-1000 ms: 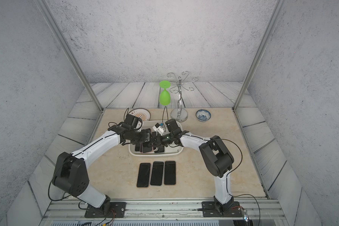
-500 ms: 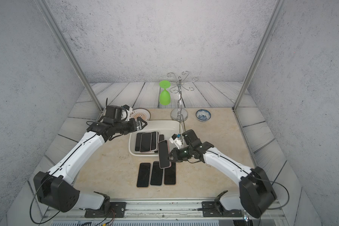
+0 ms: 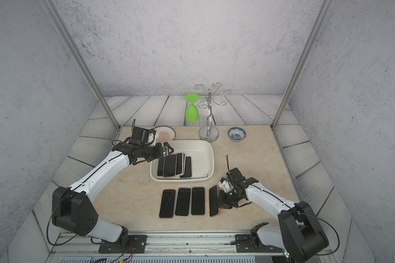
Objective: Take the phone out of the storage box
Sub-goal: Place the phone at the center of the board.
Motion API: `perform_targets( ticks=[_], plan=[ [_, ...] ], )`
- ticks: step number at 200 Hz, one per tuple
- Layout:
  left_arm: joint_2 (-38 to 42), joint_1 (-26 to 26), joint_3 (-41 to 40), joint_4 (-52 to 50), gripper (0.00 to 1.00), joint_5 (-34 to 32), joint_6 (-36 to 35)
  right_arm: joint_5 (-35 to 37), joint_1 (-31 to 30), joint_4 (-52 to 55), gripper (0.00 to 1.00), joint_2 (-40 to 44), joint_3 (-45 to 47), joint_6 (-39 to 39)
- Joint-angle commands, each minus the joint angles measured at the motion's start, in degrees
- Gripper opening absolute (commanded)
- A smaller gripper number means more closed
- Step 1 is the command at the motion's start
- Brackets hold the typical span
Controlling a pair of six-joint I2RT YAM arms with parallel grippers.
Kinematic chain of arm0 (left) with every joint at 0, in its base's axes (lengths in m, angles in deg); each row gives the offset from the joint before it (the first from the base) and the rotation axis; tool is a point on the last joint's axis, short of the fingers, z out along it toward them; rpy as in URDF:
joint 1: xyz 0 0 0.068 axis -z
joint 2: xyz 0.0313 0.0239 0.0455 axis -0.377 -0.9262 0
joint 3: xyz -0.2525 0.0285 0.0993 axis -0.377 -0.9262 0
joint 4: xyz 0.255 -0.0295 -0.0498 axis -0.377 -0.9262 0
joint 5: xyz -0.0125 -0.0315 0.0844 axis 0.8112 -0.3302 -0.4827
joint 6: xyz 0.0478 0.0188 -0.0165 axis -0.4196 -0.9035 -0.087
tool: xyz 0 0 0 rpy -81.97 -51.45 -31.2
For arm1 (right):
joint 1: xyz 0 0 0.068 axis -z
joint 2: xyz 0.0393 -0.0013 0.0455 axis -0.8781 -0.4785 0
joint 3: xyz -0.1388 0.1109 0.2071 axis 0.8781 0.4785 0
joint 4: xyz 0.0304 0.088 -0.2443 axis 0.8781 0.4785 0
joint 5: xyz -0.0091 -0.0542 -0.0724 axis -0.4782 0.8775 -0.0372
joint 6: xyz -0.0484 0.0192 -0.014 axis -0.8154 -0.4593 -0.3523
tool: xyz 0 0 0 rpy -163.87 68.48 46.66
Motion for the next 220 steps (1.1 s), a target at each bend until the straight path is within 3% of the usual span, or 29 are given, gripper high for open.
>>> perform_targets(
  ticks=[1, 61, 96, 114, 137, 163, 220],
  plan=[
    [-0.67, -0.06, -0.21, 0.32, 0.98, -0.54, -1.38, -3.53, -0.12, -7.58, 0.0, -3.64, 0.51, -1.22],
    [-1.75, -0.12, -0.69, 0.41, 0.98, -1.58, -1.89, -3.22, 0.3, -6.23, 0.0, -2.91, 3.0, -2.5],
    [-5.01, -0.02, -0.14, 0.37, 0.98, -2.12, -1.65, -0.23, 1.01, -5.07, 0.59, -2.81, 3.23, -1.48],
    [-7.88, 0.28, 1.92, -1.39, 0.98, -4.09, -2.21, 2.77, 1.04, -2.96, 0.78, -2.81, 1.85, -1.2],
    [-12.91, 1.14, 7.11, -7.19, 0.98, -9.33, -4.35, 7.72, 1.18, 1.89, 0.89, -1.67, -1.43, -1.92],
    [-17.89, 2.08, 10.57, -9.84, 0.98, -13.63, -6.13, 15.46, 1.48, 9.04, 0.96, -1.32, -6.78, -3.48],
    [-27.08, 3.44, 16.88, -12.15, 0.98, -14.82, -7.61, 17.0, 1.68, 12.71, 0.99, -3.17, -15.83, -4.44]
  ],
)
